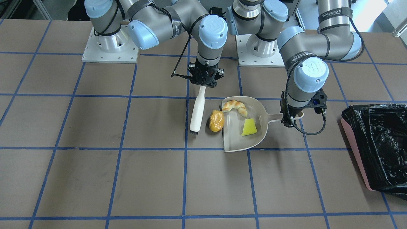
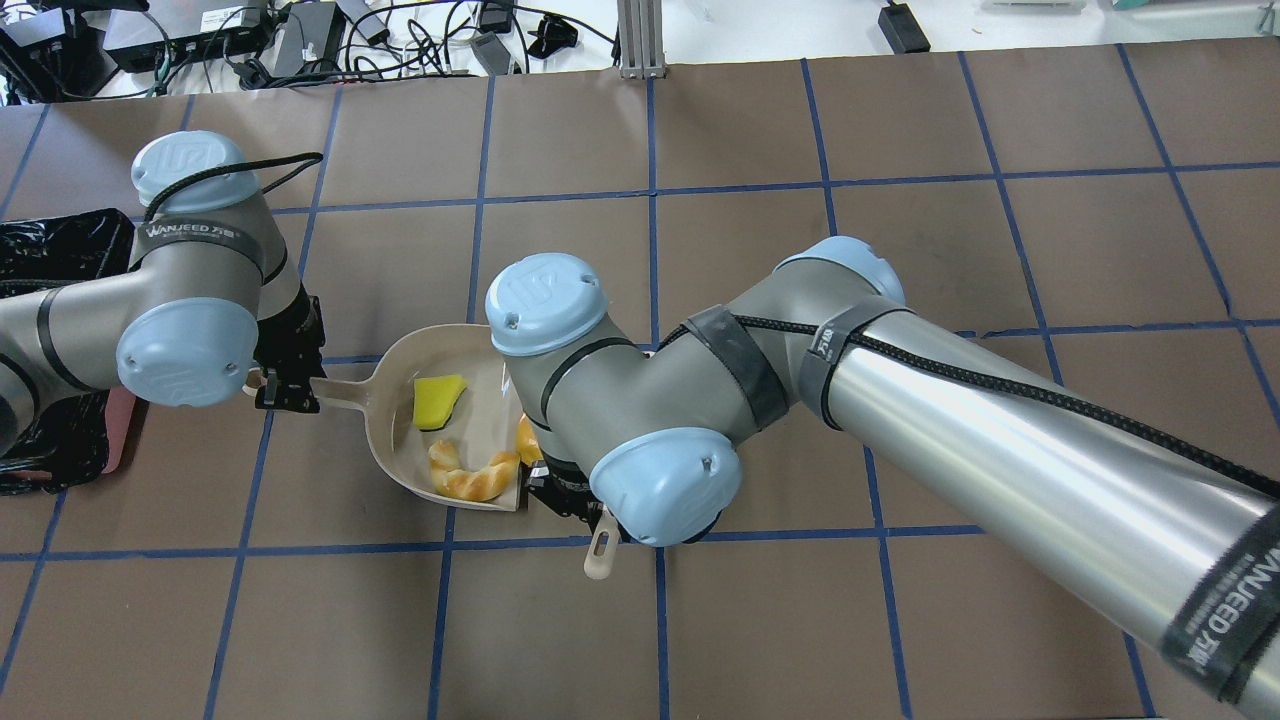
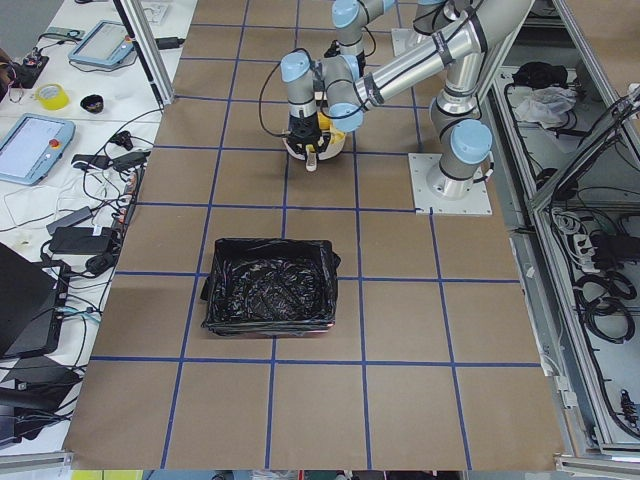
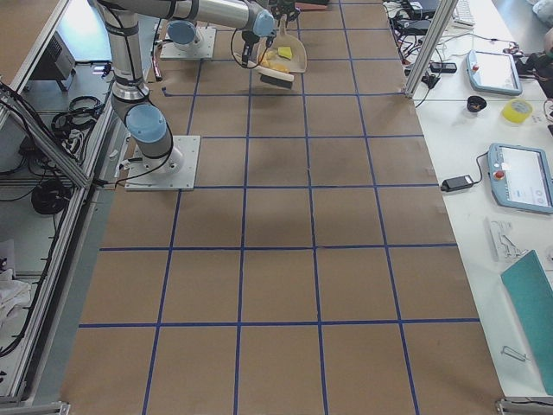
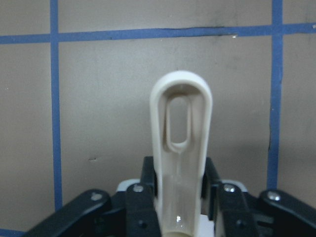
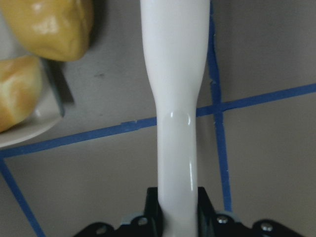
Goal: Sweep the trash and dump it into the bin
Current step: 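Sweep the yellow lump into the dustpan with the right gripper's brush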
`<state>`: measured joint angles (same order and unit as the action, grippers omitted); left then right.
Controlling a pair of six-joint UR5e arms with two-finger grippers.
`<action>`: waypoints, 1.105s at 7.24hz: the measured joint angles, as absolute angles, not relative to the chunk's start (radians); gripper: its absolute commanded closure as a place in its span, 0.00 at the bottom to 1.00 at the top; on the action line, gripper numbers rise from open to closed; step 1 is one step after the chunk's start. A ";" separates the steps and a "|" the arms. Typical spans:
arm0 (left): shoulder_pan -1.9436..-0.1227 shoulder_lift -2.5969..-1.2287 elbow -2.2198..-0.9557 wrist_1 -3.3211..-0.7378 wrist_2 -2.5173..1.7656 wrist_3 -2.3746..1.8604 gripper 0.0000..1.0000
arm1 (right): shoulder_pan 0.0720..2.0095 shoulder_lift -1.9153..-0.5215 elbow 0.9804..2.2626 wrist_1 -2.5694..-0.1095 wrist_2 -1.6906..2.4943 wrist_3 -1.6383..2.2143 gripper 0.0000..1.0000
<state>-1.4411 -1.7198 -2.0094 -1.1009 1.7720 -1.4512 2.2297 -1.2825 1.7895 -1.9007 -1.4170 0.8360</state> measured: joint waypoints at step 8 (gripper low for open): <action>-1.463 -1.733 -2.000 -1.071 1.622 -1.439 1.00 | 2.275 -1.203 1.642 -1.978 -1.408 0.860 0.95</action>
<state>-1.4629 -1.7334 -1.9997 -1.0706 1.6219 -1.4394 2.2749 -1.2029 1.6422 -1.9778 -1.4078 0.8603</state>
